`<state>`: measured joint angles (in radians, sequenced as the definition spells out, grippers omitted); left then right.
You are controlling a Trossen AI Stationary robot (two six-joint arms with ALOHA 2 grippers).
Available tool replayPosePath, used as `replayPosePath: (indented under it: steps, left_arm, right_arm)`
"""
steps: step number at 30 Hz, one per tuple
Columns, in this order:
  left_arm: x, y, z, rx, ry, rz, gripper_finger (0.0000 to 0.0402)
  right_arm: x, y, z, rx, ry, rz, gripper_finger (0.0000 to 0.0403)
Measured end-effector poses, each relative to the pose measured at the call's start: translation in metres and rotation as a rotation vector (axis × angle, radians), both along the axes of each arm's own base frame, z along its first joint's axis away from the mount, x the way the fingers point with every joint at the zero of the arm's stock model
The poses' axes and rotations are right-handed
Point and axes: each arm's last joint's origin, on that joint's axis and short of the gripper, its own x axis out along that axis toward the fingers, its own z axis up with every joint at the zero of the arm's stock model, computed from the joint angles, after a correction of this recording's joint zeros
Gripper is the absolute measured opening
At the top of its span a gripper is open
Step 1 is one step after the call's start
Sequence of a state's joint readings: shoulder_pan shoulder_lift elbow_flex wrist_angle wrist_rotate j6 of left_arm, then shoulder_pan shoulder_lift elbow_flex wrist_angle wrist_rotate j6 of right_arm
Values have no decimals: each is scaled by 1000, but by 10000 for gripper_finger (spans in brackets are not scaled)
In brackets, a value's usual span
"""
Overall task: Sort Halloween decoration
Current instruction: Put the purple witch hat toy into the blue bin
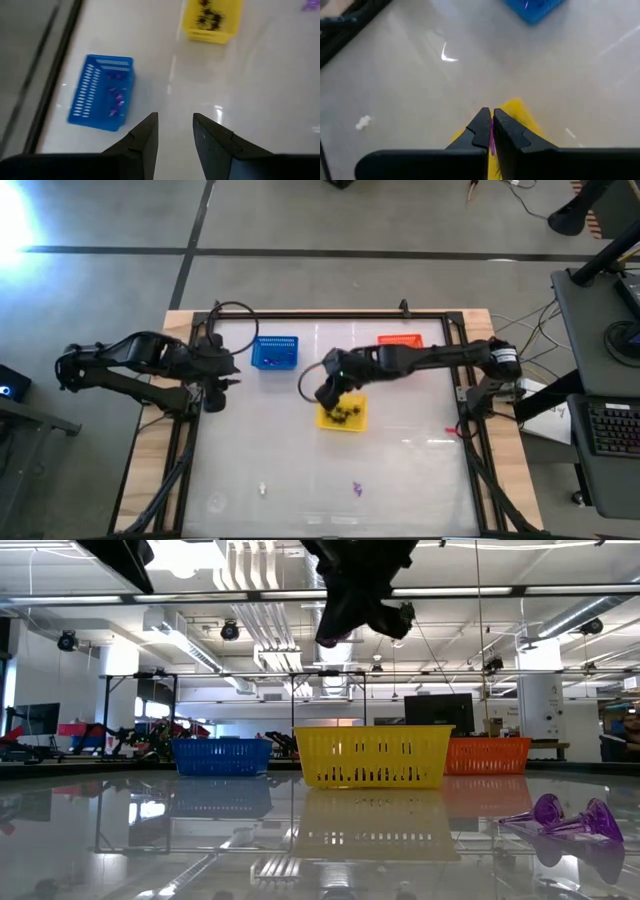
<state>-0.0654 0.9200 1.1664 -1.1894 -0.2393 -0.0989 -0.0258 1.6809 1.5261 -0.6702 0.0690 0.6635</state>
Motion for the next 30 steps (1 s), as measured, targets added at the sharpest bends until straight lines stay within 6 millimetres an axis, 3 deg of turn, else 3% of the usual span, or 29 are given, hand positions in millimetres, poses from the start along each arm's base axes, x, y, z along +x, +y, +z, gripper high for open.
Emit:
replayPosePath:
  steps: [15,30]
  left_arm:
    - [0,3,1,-5,-44,160,105]
    - [0,4,2,-28,-86,281,105]
  right_arm:
    - [23,-77,-10,-74,-189,-27,8]
    - [57,-127,-62,-34,-320,-12,9]
